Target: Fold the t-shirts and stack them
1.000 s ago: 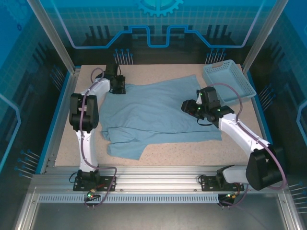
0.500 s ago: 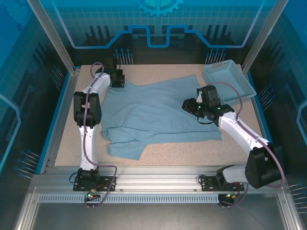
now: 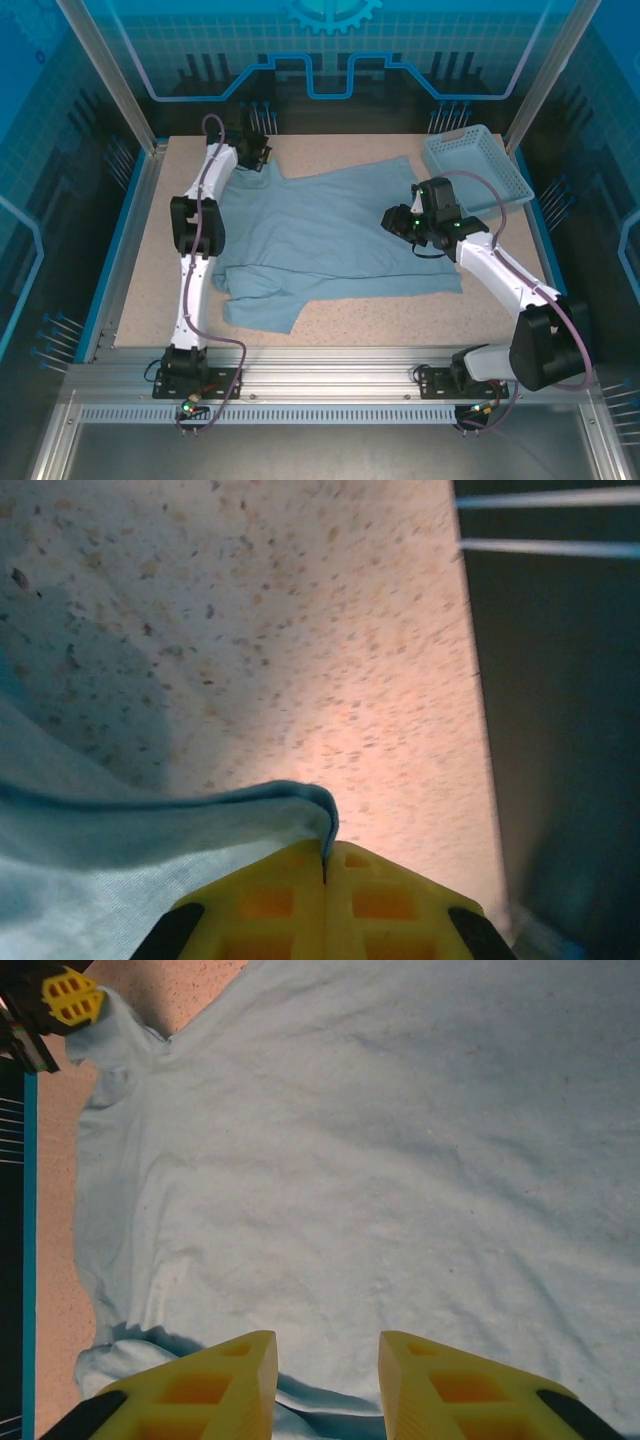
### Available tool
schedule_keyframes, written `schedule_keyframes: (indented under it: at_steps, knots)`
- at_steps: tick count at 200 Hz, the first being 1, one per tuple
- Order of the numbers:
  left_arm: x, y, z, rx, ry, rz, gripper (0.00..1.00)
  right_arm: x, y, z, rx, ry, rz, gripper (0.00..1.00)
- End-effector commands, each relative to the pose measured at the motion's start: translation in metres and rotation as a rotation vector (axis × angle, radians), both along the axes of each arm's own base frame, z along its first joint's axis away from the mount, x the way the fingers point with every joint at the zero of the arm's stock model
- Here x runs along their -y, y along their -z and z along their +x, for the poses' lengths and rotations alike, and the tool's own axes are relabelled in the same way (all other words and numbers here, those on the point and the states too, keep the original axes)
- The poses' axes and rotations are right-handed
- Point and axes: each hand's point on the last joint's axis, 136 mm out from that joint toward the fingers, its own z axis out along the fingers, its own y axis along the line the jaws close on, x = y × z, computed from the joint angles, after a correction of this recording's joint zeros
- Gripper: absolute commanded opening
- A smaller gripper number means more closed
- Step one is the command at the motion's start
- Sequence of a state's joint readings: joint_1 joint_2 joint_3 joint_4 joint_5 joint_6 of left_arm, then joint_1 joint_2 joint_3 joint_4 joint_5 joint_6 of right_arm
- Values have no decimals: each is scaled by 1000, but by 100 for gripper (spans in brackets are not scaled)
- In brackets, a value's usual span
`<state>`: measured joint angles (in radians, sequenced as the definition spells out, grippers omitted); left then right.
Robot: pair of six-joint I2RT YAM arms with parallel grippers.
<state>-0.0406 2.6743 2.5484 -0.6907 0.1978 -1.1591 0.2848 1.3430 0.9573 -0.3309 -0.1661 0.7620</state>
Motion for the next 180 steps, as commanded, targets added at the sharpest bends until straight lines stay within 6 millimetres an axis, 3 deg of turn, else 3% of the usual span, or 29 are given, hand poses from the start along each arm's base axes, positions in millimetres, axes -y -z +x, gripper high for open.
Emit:
schedule_keyframes:
  at_steps: [1,36,60,80,85,92,116,132,145,158,180]
  knots:
    - [27,12,-11,17,220,57,0,2,-3,1,-13,3,16,32]
    - [67,-9,0,190,403,119,0,4,-2,-2,-21,5,19,31]
    - [67,-8,2,193,399,135,1,2,1,-3,-33,2,24,32]
    - [57,-16,-2,174,380,187,63,2,3,-3,-46,0,33,36]
    - [53,-21,-4,172,372,214,70,2,3,-3,-47,-3,32,37]
    - [46,-35,-5,179,354,243,73,4,3,-3,-49,1,30,40]
    - [20,-86,-23,183,260,285,70,20,9,-2,-68,48,24,45]
    - [1,-104,-55,117,194,295,60,39,15,1,-85,100,27,47]
    - [-13,-94,-93,6,125,241,46,56,24,2,-110,149,18,48]
    - [-19,-68,-135,-117,76,161,35,70,37,1,-151,197,9,46]
    - [-16,-30,-190,-230,51,81,28,81,60,4,-216,219,-12,43]
